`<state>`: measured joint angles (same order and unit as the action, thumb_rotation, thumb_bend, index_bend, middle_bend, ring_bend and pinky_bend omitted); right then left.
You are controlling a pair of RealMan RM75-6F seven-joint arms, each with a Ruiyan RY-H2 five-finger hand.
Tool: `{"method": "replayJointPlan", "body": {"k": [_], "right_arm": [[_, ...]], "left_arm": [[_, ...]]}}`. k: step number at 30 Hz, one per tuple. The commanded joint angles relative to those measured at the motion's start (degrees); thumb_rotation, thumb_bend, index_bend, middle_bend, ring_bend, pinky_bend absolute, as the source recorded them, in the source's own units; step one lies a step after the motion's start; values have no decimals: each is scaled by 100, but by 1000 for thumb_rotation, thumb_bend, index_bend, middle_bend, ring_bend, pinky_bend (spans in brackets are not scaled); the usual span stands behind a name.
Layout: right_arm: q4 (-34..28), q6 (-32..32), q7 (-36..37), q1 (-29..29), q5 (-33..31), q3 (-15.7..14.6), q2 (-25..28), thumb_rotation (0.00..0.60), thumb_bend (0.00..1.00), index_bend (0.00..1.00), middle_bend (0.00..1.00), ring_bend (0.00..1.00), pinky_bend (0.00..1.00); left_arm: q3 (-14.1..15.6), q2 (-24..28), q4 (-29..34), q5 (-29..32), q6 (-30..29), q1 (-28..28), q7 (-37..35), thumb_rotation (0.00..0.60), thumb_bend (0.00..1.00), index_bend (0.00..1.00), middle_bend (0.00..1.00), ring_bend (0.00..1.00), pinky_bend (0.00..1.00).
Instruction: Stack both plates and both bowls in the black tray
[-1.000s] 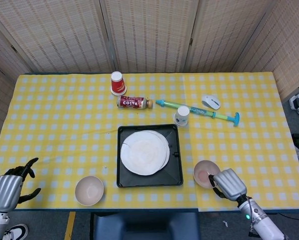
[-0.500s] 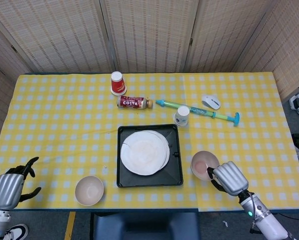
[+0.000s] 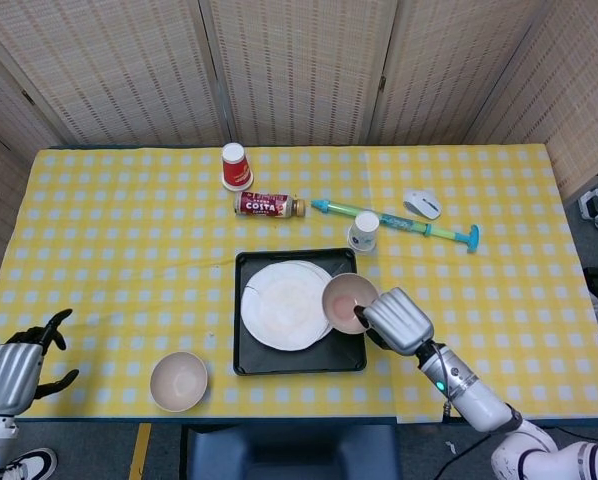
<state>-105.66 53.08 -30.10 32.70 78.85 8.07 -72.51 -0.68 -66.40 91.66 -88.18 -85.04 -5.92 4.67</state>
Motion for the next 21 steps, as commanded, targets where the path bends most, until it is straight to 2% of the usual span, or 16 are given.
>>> {"method": "replayJointPlan", "body": {"k": [1, 10, 18, 21], "right_arm": [[305, -418, -454, 541, -657, 297, -577, 600, 434, 689, 914, 851, 875], [1316, -754, -1054, 1514, -1852, 503, -1794, 600, 434, 689, 915, 851, 875], [1871, -752, -862, 1848, -2031, 462, -2247, 600, 434, 683, 915, 855, 875], [1841, -648, -785, 1858, -1954, 398, -2236, 600, 434, 618, 915, 851, 874]], "left_arm": [[-31, 18, -8, 17, -16, -2, -99, 600, 196, 171, 551, 412, 474], [-88, 110, -76, 92, -23, 6, -379, 600, 196, 159, 550, 411, 474], [-100, 189, -77, 113, -30, 24, -548, 600, 196, 166, 551, 413, 474], [-103, 197, -83, 99, -63, 37, -554, 600, 196, 166, 551, 413, 474]]}}
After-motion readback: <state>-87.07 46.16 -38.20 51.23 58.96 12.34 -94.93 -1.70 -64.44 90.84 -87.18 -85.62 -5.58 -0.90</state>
